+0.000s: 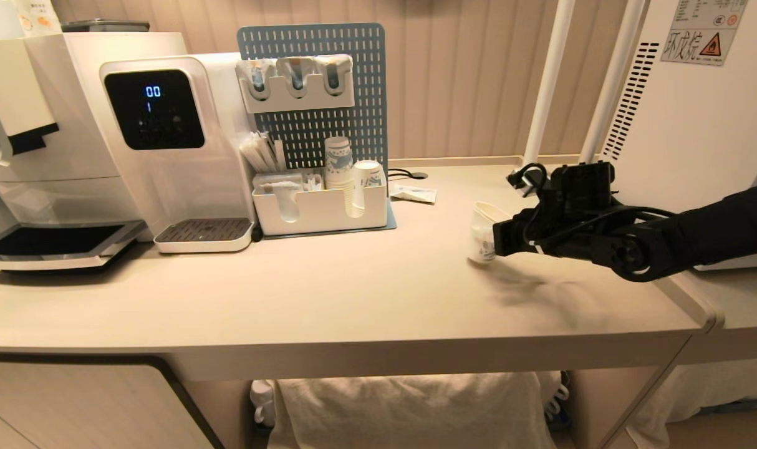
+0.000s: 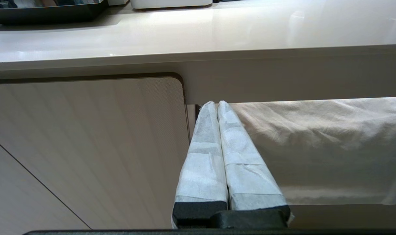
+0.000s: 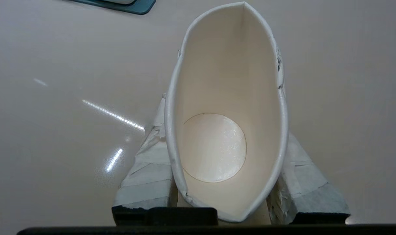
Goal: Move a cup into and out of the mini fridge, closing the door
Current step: Put the paper cup in the freezer
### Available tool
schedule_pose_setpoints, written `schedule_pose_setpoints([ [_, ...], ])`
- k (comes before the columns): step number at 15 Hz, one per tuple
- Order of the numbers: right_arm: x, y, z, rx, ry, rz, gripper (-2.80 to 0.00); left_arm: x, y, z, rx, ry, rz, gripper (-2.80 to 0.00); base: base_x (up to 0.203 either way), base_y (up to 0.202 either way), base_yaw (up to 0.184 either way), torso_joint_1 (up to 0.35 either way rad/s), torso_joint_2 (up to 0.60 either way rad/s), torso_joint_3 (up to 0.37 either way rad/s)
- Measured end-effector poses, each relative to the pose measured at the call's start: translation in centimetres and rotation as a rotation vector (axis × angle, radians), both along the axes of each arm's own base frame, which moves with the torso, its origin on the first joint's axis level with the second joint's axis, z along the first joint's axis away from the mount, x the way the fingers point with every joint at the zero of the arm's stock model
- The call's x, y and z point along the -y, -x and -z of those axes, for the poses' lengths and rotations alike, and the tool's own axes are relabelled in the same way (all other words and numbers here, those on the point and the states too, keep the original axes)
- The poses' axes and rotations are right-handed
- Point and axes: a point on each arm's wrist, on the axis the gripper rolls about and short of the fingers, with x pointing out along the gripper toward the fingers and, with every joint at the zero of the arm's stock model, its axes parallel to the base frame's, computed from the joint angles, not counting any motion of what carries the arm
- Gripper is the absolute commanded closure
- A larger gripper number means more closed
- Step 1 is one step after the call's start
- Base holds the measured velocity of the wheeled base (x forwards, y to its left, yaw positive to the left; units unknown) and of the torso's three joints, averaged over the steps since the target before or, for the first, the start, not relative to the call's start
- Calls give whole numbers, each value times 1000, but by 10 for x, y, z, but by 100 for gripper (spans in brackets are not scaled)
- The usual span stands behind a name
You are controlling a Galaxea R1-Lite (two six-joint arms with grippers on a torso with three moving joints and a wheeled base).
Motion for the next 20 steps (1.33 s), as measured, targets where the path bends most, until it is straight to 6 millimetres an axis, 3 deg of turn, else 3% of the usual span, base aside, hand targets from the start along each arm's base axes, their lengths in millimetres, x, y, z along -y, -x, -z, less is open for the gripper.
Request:
schedule_pose_setpoints([
  [3, 10, 13, -29, -19, 33, 77, 0, 0, 0, 0, 0, 0, 0, 0, 0, 0, 0, 0, 0, 0],
  [5, 21, 35, -54, -103, 84, 163, 0, 0, 0, 0, 0, 0, 0, 0, 0, 0, 0, 0, 0, 0],
  [8, 39, 90, -85, -253, 116, 276, 0, 0, 0, 0, 0, 0, 0, 0, 0, 0, 0, 0, 0, 0],
  [11, 59, 155, -104, -280, 133, 343, 0, 0, 0, 0, 0, 0, 0, 0, 0, 0, 0, 0, 0, 0],
  [15, 88, 250, -92, -266, 225, 417, 0, 0, 0, 0, 0, 0, 0, 0, 0, 0, 0, 0, 0, 0],
  [20, 111, 358, -35, -207, 278, 491, 0, 0, 0, 0, 0, 0, 0, 0, 0, 0, 0, 0, 0, 0],
])
